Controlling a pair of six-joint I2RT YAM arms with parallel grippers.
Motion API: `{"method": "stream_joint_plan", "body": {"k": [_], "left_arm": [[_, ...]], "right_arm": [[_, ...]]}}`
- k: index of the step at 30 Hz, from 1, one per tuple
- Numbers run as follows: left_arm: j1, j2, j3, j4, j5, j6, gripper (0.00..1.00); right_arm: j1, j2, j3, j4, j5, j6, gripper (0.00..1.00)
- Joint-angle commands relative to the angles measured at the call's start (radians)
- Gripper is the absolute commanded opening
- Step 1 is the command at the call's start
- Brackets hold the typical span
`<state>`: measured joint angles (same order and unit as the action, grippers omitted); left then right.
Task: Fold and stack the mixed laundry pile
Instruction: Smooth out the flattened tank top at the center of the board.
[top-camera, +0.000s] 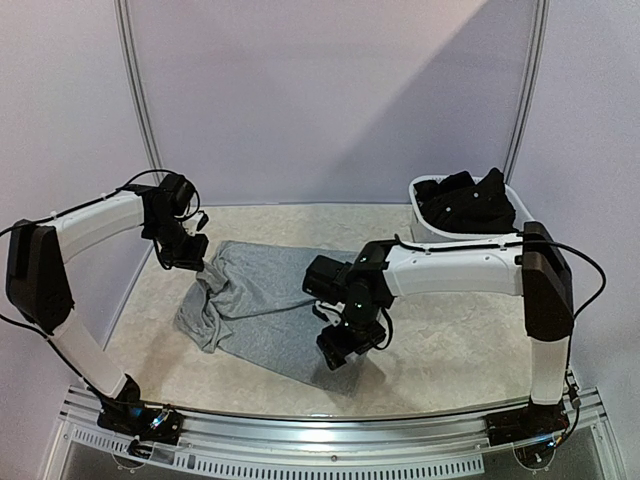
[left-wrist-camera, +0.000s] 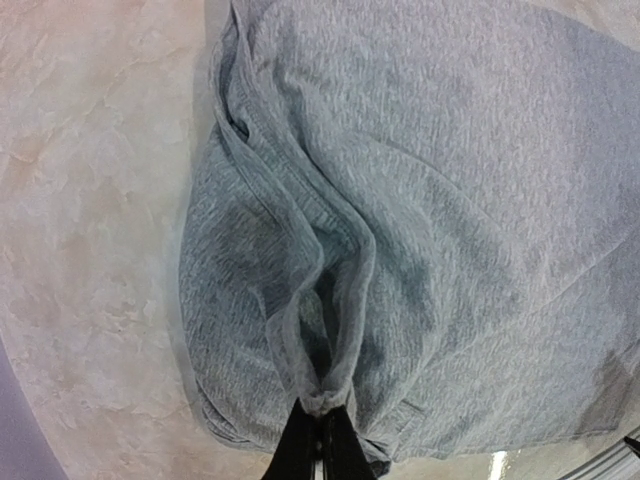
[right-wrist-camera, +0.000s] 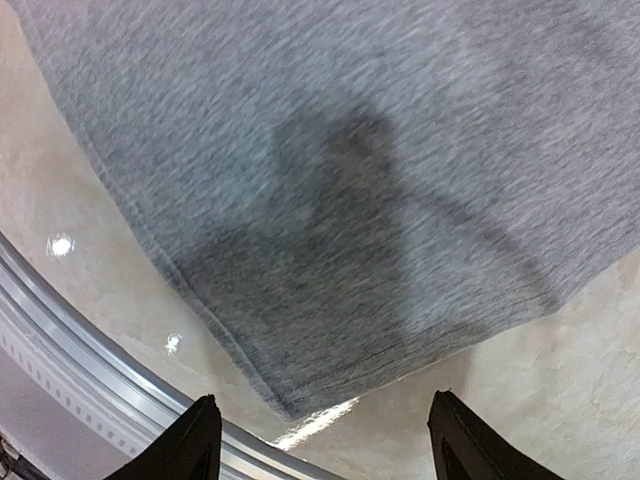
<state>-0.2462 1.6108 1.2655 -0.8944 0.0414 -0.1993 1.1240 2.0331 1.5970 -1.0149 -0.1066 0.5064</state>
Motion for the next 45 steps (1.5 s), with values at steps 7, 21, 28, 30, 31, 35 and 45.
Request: {"method": "stream_joint_plan", "body": {"k": [7, 21, 28, 30, 31, 35, 45], "left_arm": [[0.018, -0.020, 0.014, 0.014, 0.012, 0.000, 0.00], [0.020, -0.010, 0.023, 0.001, -0.002, 0.001, 0.00], [0.020, -0.006, 0.029, 0.000, -0.009, -0.013, 0.00], [0.020, -0.009, 0.033, 0.000, -0.014, -0.014, 0.00], [0.021, -0.009, 0.035, 0.002, -0.018, -0.015, 0.00], [0.023, 0.001, 0.070, -0.013, -0.037, -0.005, 0.00], [0.085, 0.129, 0.282, -0.026, -0.010, 0.017, 0.00]], "right_arm": [[0.078, 0.054, 0.028, -0.091, -0.005, -0.025, 0.62], [0.099, 0.135, 0.016, -0.077, 0.006, -0.053, 0.39], [0.104, 0.136, -0.080, -0.064, 0.008, -0.073, 0.08], [0.104, 0.112, -0.121, -0.055, 0.018, -0.071, 0.04], [0.104, 0.093, -0.142, -0.051, 0.021, -0.068, 0.02], [0.102, 0.035, -0.179, -0.116, 0.053, -0.044, 0.00], [0.072, -0.153, -0.390, -0.207, 0.059, 0.079, 0.00]]}}
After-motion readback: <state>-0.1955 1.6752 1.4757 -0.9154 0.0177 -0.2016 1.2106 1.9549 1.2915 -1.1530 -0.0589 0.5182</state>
